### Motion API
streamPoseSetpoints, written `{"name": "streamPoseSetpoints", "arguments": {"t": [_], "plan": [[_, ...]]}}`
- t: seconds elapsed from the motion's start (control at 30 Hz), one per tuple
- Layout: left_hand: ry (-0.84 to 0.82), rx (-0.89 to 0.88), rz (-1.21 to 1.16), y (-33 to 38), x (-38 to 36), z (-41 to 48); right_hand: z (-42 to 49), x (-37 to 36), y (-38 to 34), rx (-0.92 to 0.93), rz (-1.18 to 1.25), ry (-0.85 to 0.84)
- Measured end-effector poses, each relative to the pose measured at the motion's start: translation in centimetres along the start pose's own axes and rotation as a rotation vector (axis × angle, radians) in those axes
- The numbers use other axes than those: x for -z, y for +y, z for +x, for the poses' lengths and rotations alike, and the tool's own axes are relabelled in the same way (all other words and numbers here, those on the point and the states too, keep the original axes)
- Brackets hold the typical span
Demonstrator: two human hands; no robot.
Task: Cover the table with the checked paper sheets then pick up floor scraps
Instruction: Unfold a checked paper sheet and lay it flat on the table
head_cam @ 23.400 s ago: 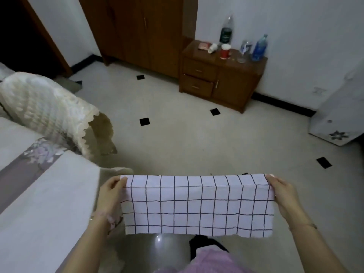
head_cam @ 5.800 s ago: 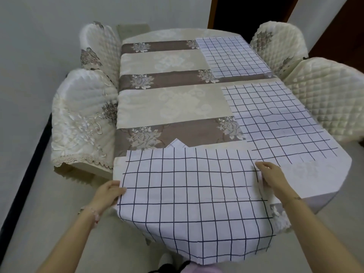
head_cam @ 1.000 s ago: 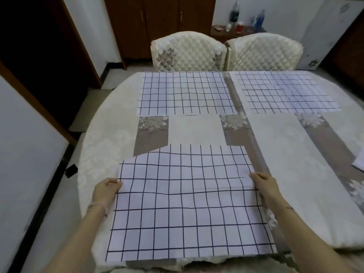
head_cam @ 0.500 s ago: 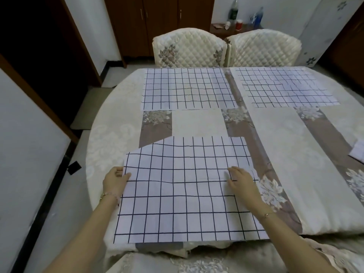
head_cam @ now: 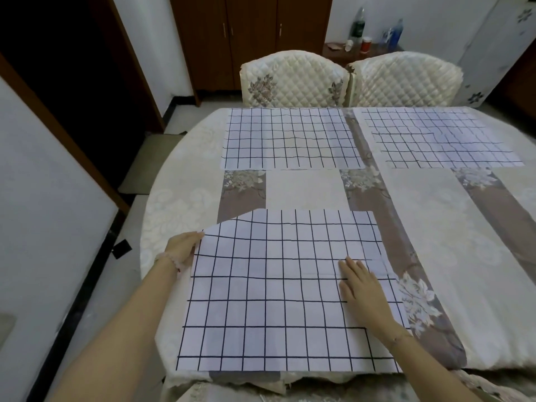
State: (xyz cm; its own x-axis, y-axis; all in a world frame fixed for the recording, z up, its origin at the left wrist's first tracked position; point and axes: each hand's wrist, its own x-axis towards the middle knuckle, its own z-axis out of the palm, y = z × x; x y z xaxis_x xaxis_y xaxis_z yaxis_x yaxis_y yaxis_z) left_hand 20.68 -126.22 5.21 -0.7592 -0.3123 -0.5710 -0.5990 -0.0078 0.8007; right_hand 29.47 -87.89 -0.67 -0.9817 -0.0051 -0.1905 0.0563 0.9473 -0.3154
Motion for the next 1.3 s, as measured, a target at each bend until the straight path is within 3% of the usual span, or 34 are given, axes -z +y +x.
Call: {"name": "streamPoseSetpoints", "arguments": {"t": [0.13, 0.3, 0.47, 0.67, 0.93, 1.03, 1.17, 1.3], "plan": [[0.038, -0.165, 0.080, 1.5, -1.4, -0.5, -0.3, 0.9, -0.3, 0.014, 0.089, 0.065], [0.125, -0.566, 0.249, 1.6, -3.6, -5.2, -2.2, 1.4, 0.3, 0.027, 0.067, 0.235], [-0.070, -0.944, 0.686, -3.7, -5.8, -9.1, -3.1, 1.1, 0.9, 0.030, 0.090, 0.167], [-0.226, -1.082, 1.066, -9.6, -7.6, -9.4, -3.1, 1.5, 0.8, -0.006, 0.160, 0.092], [-0.212, -1.254, 1.209, -10.0, -9.4, -9.3, -3.3, 1.7, 0.8, -0.006, 0.169, 0.087], [-0.157, -1.154, 1.037, -7.9, -10.1, -8.8, -3.3, 1.7, 1.1, 0.007, 0.148, 0.062], [0.138, -0.607, 0.417, -2.3, -7.0, -5.5, -3.1, 1.5, 1.2, 0.014, 0.131, 0.033], [0.375, -0.407, 0.115, 1.2, -2.2, -2.6, -3.2, 1.4, 1.2, 0.011, 0.142, 0.055]]}}
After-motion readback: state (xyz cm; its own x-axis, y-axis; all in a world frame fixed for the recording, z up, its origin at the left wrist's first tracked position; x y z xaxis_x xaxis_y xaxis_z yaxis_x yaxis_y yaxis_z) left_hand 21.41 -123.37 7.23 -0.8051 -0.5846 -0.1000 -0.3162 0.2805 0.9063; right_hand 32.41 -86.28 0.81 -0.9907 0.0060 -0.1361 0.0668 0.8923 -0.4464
